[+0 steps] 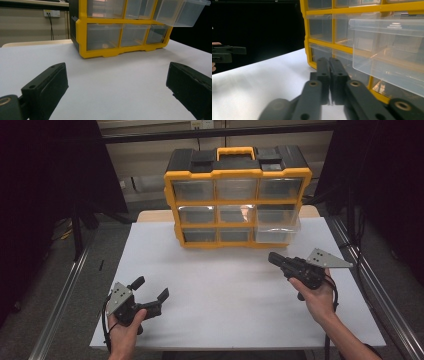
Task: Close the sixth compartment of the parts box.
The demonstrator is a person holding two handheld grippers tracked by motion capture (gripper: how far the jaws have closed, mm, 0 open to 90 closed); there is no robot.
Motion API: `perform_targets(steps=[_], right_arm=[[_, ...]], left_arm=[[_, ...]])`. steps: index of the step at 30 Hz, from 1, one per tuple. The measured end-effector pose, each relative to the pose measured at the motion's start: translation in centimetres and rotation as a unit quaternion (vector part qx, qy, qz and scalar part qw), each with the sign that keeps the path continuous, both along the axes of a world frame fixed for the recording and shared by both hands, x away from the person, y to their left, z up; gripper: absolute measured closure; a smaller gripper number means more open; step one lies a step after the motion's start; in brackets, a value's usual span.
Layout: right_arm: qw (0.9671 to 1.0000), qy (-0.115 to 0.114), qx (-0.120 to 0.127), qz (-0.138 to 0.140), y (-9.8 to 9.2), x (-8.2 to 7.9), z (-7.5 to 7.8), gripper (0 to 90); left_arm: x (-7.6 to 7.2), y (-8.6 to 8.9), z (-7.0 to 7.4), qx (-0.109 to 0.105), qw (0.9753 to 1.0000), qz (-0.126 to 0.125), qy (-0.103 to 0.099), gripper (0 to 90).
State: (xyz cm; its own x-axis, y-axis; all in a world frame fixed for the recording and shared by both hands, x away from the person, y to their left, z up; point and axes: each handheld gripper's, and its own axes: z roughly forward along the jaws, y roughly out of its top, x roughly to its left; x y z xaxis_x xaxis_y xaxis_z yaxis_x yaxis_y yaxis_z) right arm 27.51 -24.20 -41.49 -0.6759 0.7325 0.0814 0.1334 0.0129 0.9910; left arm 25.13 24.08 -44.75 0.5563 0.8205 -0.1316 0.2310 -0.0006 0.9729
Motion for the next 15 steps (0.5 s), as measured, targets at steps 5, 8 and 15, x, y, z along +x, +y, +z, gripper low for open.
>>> perform_targets(steps=[5,8,15], right_arm=[[1.0000,0.007,0.001,-0.005,-0.2,0.5,-0.1,90.0],[0.9999,0.001,-0.003,-0.010,-0.3,1.1,0.0,90.0],[0.9997,-0.002,-0.008,-0.021,-0.4,1.9,0.2,90.0]], left_arm=[[0.0,0.0,0.0,-0.001,1.0000,0.001,0.004,3.9],[0.0,0.0,0.0,0.001,1.0000,0.001,0.000,3.9],[0.0,-0.1,0.0,-0.009,1.0000,0.004,0.000,3.9]])
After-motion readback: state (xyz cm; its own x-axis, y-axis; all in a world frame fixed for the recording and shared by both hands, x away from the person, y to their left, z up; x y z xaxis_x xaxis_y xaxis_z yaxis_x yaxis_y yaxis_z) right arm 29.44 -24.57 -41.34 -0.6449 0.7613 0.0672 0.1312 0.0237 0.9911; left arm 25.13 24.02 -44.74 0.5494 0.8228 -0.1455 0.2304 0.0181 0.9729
